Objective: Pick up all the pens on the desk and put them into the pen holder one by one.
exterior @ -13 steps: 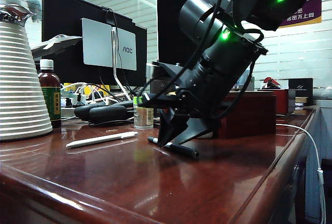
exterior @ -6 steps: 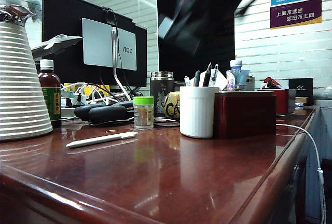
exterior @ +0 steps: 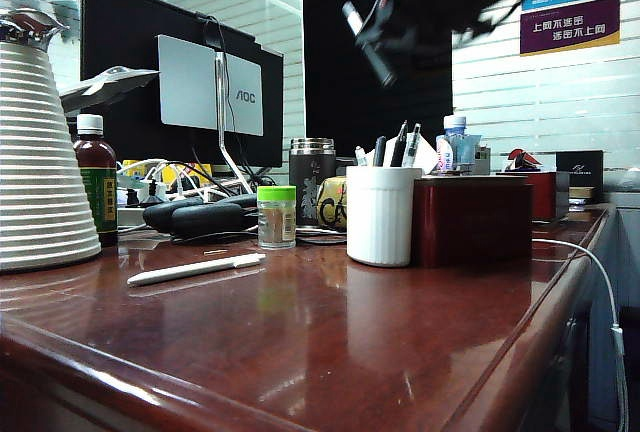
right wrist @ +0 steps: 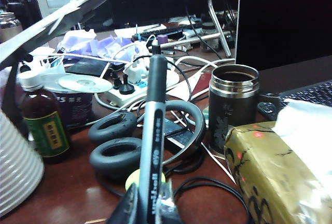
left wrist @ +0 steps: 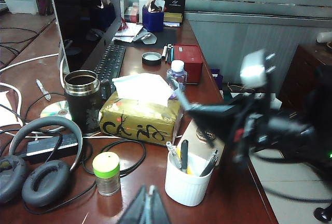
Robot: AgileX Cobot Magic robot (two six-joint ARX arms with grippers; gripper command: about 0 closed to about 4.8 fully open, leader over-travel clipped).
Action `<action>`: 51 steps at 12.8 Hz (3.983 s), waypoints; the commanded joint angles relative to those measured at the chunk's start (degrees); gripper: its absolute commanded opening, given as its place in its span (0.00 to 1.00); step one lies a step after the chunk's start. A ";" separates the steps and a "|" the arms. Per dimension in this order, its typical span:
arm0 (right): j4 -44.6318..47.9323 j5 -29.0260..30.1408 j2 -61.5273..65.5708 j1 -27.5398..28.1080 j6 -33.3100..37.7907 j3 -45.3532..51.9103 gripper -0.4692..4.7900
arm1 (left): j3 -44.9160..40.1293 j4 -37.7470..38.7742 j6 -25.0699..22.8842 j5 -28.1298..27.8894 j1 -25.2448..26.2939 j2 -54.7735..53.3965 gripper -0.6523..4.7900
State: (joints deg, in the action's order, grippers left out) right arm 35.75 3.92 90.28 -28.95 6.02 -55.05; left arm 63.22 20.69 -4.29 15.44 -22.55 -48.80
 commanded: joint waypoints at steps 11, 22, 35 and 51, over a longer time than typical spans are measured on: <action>6.05 -0.57 9.11 1.29 -0.24 -0.15 0.13 | 0.24 -0.66 -0.20 0.26 -0.04 0.15 0.11; -41.97 10.14 -26.95 -2.56 -4.96 -0.20 0.08 | 0.22 -1.16 0.46 0.22 -0.02 -18.88 0.11; -50.69 11.26 -32.79 -2.58 -6.05 -0.22 0.08 | 0.24 -7.52 -4.50 -1.92 -0.07 -53.81 0.69; -50.10 7.96 -33.70 -2.36 -6.08 -0.22 0.08 | 11.78 -38.88 21.40 15.85 -0.09 -44.59 0.11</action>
State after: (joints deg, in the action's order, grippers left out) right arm -15.55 12.08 57.25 -31.24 0.12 -55.02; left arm 74.85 -9.82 11.35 30.76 -22.59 -93.43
